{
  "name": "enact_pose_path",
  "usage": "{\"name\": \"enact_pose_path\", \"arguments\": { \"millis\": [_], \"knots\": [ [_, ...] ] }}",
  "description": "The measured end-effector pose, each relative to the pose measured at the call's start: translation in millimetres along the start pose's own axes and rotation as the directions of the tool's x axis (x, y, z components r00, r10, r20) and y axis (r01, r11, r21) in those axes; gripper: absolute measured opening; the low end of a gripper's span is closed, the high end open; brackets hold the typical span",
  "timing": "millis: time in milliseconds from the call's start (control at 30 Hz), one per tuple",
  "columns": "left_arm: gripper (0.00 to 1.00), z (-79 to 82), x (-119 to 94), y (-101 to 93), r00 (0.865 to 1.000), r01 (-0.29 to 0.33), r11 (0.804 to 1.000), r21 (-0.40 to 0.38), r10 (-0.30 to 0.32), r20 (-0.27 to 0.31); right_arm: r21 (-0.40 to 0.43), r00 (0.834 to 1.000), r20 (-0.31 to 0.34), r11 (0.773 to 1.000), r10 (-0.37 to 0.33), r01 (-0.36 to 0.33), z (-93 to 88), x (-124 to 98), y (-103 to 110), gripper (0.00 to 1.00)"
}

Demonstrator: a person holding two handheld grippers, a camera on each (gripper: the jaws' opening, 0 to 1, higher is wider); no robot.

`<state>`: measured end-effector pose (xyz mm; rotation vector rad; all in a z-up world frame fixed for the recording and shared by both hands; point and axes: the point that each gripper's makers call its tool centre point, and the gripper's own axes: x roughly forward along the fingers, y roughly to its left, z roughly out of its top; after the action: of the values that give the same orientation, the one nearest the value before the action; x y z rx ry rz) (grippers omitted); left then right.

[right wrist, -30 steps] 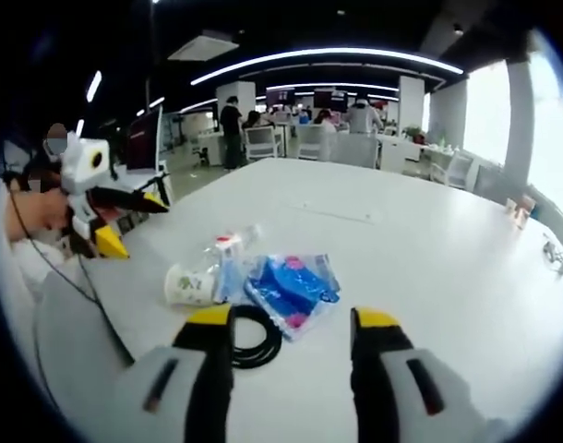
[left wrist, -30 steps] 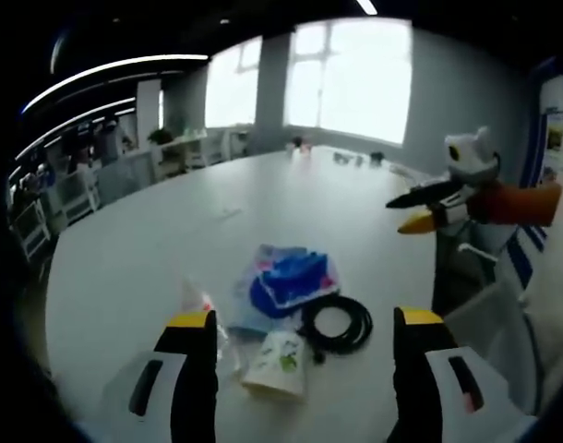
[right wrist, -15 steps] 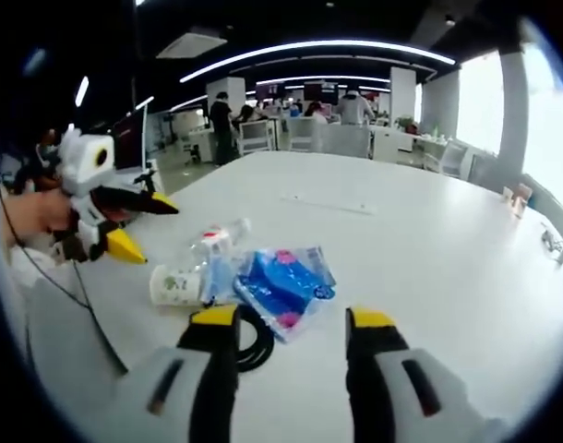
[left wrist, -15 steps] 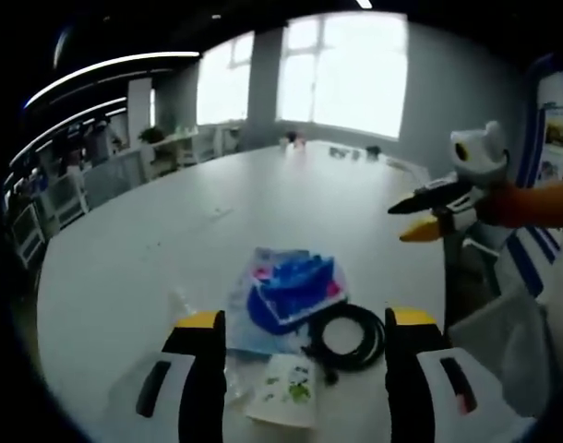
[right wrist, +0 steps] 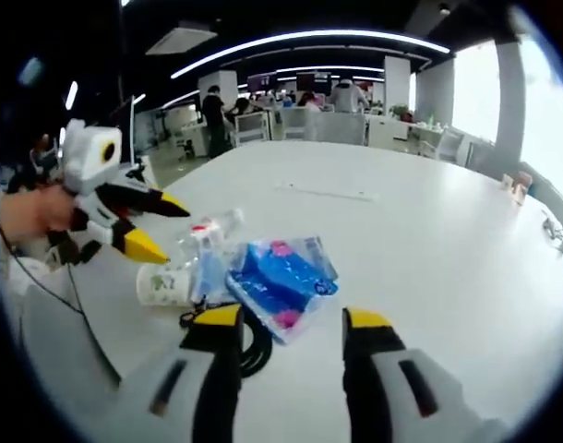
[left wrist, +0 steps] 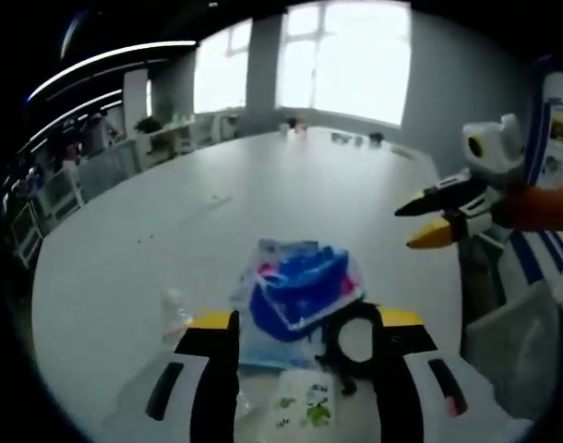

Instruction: Arrange the tabletop items into an orderly group along one side of the table until the central work area is clear of visible clutter.

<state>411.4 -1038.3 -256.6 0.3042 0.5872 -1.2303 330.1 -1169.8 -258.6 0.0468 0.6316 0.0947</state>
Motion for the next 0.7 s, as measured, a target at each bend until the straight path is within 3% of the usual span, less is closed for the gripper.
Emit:
{"name": "enact_pose_path", "arguments": {
  "millis": [467, 700],
  "knots": [
    [0.48, -1.4, 40, 10.8, 0.996, 0.006, 1.0, 0.02, -0.004, -0.088, 0.028, 0.998, -0.047, 0.999, -0.029, 0.031, -12.1, 29, -4, 0.35],
    [0.44, -9.8, 56, 15.3, 0.987, 0.007, 0.999, 0.053, 0.001, -0.158, 0.04, 0.997, -0.067, 0.998, -0.036, 0.038, -17.4, 40, -6, 0.34]
  ]
}}
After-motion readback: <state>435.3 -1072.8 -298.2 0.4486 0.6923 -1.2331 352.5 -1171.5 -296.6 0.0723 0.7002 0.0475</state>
